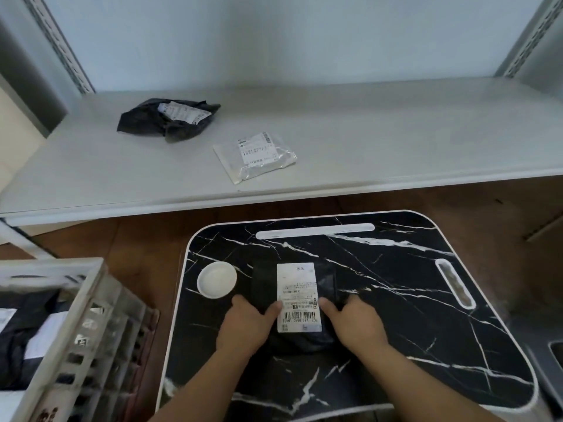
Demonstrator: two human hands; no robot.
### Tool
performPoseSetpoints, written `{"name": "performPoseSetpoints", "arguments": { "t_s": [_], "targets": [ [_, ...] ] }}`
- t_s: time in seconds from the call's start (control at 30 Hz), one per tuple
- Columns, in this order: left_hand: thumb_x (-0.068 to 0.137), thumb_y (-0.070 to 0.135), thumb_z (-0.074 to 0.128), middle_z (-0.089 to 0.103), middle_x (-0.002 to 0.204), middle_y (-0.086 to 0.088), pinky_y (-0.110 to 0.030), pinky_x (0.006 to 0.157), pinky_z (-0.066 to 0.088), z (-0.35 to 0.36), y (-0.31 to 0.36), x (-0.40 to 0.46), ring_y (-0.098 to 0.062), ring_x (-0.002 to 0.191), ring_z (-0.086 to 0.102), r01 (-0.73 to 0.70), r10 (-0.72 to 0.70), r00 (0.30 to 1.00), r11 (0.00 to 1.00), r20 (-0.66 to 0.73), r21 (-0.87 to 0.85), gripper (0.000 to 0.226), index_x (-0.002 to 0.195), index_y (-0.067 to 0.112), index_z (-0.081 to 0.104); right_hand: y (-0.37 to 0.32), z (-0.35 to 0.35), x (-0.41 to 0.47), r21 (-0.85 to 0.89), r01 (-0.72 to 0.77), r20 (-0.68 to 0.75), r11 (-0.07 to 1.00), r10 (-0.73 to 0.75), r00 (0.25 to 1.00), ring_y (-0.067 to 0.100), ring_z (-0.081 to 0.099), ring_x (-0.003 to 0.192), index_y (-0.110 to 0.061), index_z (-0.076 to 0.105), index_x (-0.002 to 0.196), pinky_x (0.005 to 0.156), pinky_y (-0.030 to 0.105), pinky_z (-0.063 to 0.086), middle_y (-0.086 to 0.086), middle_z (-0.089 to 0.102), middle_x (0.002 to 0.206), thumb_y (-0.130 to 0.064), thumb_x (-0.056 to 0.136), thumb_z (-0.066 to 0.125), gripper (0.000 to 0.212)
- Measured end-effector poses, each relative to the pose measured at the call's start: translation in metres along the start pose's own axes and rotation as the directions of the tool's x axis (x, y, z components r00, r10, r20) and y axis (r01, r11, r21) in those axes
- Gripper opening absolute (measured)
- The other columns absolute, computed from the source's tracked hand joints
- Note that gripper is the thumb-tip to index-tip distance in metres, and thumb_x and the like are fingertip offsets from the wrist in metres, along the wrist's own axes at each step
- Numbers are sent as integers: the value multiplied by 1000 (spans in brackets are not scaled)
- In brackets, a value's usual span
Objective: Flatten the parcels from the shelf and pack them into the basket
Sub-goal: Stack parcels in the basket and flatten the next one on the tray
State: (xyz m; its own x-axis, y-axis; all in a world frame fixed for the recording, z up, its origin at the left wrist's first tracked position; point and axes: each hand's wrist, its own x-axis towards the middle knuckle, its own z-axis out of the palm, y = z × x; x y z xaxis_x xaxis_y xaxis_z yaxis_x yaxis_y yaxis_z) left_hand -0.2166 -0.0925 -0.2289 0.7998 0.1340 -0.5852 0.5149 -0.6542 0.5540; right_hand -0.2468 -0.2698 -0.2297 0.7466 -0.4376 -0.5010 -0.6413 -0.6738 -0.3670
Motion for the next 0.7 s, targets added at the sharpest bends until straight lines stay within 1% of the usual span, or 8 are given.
{"name": "performPoseSetpoints", "arguments": {
  "t_s": [0.07,0.17,0.3,0.33,0.43,0.53,0.63,0.7],
  "targets": [
    [82,54,64,48,124,-7,-41,61,60,-1,2,-7,-27,94,56,64,-57,989,997,135,-47,73,131,15,27,1,-3,-4,70,-45,124,997,36,992,28,66,93,-8,51,119,73,33,54,11,61,114,-63,87,53,64],
    [83,20,73,45,130,-11,-32,55,57,-2,3,-8,-28,95,60,185,-93,930,954,354,-236,79,144,25,22,-2,-13,-10,420,-171,378,891,0,926,15,62,50,-9,52,109,42,22,48,9,64,93,-26,91,65,28],
    [85,-7,63,61,94,-18,-21,42,48,-21,15,-5,-17,57,58,171,3,968,723,251,-669,58,134,12,40,-3,-44,-5,857,-301,400,419,-173,900,13,63,51,-5,61,106,46,19,51,10,66,81,4,88,63,20],
    [85,-7,64,62,90,-16,-21,42,46,-25,17,-8,-16,56,58,131,24,978,709,209,-693,58,134,14,42,-1,-47,-5,868,-288,389,404,-194,901,13,63,51,-4,61,104,46,19,51,11,65,81,4,87,64,19],
    [82,-2,66,66,94,-14,-21,46,46,-25,13,-24,-15,57,63,-41,78,989,960,124,-278,68,140,14,35,10,-37,-11,661,-173,315,730,-61,947,10,59,40,-6,58,90,38,18,46,12,61,80,6,83,69,18],
    [74,7,71,67,107,-14,-29,70,58,-13,-2,-31,-24,82,70,-119,102,987,983,124,138,83,144,12,26,20,-21,-15,565,-208,319,799,22,948,18,61,43,-7,54,88,34,19,44,20,63,89,3,82,71,21],
    [74,9,72,66,109,-14,-36,82,57,-6,-14,-34,-26,90,70,-80,55,990,978,133,195,83,143,8,27,29,-5,-17,550,-223,312,805,50,949,27,66,61,-7,53,90,38,23,48,23,61,111,1,83,71,20],
    [80,6,70,70,97,-12,-31,75,56,-8,-15,-36,-18,75,70,-108,107,990,994,92,0,75,143,8,31,25,-5,-19,655,-236,314,718,25,949,28,66,67,-5,53,91,39,23,50,20,62,108,6,86,65,17]
  ]
}}
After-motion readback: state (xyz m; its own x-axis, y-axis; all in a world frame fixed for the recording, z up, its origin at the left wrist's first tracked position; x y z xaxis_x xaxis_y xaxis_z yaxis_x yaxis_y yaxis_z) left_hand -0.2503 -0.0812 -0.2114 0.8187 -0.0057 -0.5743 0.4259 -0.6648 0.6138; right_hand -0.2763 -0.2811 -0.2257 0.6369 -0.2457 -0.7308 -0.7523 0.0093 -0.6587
